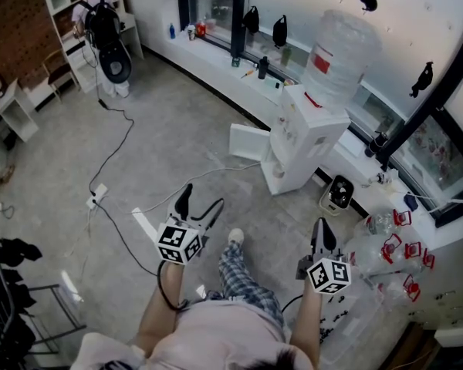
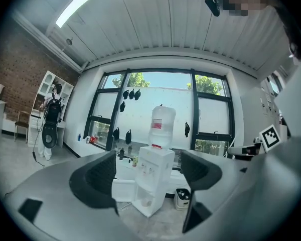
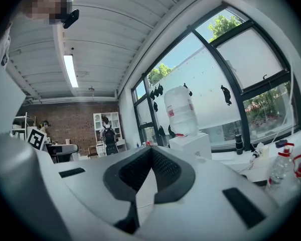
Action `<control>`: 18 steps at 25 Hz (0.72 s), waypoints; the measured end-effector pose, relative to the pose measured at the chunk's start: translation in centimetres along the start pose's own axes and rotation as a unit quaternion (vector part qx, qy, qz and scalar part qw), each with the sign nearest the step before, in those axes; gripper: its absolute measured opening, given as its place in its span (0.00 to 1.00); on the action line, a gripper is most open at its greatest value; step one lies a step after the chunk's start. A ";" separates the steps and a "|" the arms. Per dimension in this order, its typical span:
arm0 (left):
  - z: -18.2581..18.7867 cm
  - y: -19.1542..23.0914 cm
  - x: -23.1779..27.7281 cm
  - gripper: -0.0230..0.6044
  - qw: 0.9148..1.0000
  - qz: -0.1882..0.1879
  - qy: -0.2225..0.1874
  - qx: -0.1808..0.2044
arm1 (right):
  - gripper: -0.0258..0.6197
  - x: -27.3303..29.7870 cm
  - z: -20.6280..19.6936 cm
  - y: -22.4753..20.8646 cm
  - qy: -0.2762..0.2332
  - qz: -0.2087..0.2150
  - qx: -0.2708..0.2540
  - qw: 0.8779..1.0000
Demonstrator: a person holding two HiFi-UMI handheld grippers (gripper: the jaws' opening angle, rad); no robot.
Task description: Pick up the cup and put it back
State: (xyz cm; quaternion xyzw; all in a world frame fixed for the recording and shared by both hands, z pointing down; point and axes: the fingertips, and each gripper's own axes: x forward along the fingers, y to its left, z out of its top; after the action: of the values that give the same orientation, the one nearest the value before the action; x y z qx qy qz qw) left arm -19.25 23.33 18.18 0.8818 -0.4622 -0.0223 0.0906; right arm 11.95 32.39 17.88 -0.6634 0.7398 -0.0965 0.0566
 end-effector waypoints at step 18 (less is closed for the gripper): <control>2.3 12.8 20.3 0.66 1.000 -0.007 0.008 0.005 | 0.07 25.6 0.4 -2.7 -0.009 0.011 0.020 1.000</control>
State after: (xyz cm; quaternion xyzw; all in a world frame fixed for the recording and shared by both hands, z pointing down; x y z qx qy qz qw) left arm -18.30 -0.77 19.11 0.8854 -0.4557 -0.0138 0.0901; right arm 11.78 6.68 19.23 -0.6551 0.7442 -0.1043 0.0778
